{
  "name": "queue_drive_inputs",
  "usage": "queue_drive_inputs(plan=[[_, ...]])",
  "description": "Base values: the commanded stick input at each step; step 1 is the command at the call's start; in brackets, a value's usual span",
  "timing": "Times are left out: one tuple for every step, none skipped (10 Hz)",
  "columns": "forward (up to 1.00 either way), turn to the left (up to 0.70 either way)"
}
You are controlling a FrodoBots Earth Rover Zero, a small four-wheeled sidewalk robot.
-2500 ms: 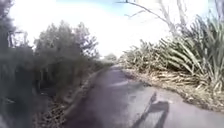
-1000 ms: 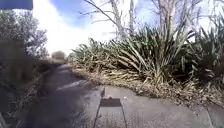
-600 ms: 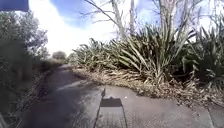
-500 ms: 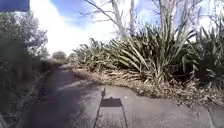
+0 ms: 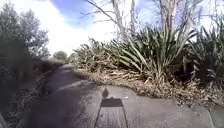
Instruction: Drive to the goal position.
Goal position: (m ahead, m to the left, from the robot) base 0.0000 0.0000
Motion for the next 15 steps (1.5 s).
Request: queue_drive_inputs(plan=[[0.0,0.0],[0.0,0.58],[0.0,0.82],[0.0,0.58],[0.0,0.28],[0.0,0.0],[0.0,0.0],[0.0,0.0],[0.0,0.0],[0.0,0.0],[0.0,0.0],[0.0,0.0],[0.0,0.0],[0.0,0.0],[0.0,0.03]])
